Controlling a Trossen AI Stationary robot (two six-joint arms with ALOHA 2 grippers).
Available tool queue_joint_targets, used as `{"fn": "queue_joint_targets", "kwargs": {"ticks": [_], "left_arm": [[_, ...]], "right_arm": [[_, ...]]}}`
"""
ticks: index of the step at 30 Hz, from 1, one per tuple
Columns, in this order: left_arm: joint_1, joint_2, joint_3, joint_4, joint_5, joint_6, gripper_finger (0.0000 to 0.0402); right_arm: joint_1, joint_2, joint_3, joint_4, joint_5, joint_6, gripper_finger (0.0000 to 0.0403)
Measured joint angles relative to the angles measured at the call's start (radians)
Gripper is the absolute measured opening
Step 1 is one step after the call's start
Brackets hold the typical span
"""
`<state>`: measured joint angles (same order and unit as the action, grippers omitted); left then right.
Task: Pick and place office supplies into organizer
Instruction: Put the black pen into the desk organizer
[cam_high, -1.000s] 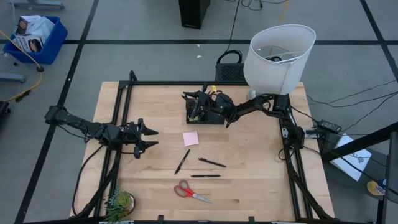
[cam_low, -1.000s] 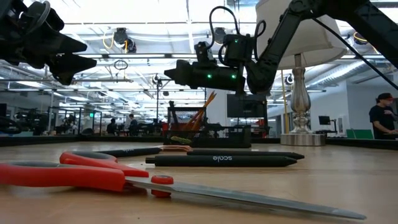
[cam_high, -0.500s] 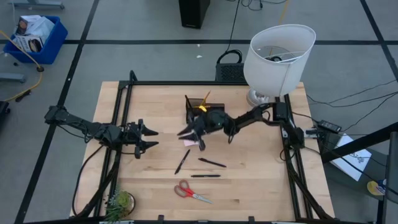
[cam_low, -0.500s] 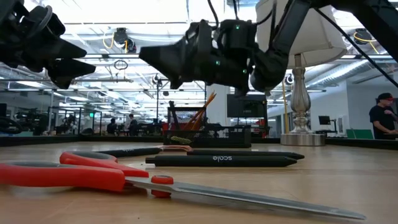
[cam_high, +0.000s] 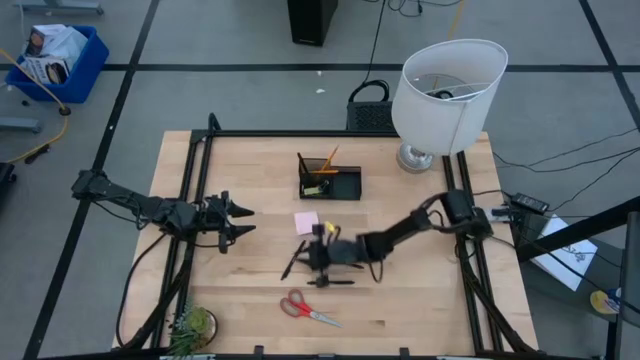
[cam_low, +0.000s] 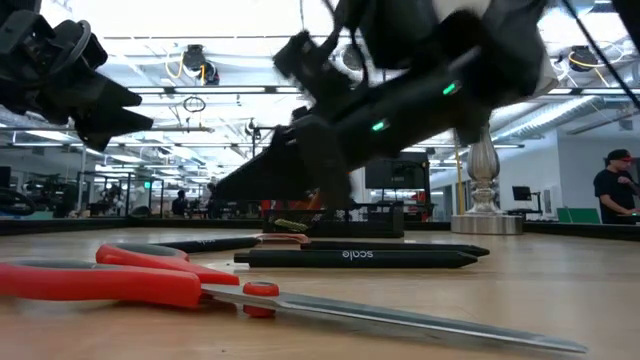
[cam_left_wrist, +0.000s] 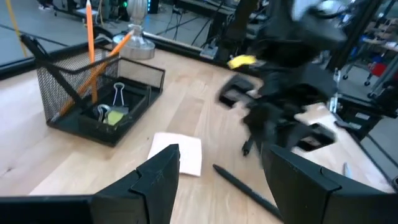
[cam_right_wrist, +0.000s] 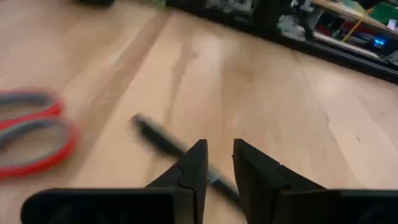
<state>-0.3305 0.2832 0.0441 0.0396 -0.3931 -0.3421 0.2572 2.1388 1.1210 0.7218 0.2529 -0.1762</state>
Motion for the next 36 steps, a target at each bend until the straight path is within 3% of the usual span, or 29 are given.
{"fn": "queue_joint_targets", "kwargs": {"ticks": [7, 15, 20, 28, 36], "left_arm": [[0.0, 0.0, 0.0, -0.011, 0.0, -0.001, 0.023], [0.0, 0.0, 0.0, -0.009, -0.001, -0.012, 0.023], [0.0, 0.0, 0.0, -0.008, -0.001, -0.011, 0.023], [0.0, 0.0, 0.0, -0.003, -0.001, -0.004, 0.023], [0.0, 0.0, 0.0, 0.001, -0.001, 0.007, 0.023]], "right_arm": [[0.13, -0.13, -0.001, -0.312, 0.213, 0.04, 0.0071], [0.078, -0.25, -0.02, -0.552, 0.189, 0.275, 0.0071], [0.029, -0.266, -0.114, -0.461, 0.036, 0.373, 0.0071], [0.008, -0.265, -0.229, -0.329, 0.033, 0.426, 0.0075], [0.025, -0.265, -0.23, -0.309, 0.031, 0.426, 0.0133]]}}
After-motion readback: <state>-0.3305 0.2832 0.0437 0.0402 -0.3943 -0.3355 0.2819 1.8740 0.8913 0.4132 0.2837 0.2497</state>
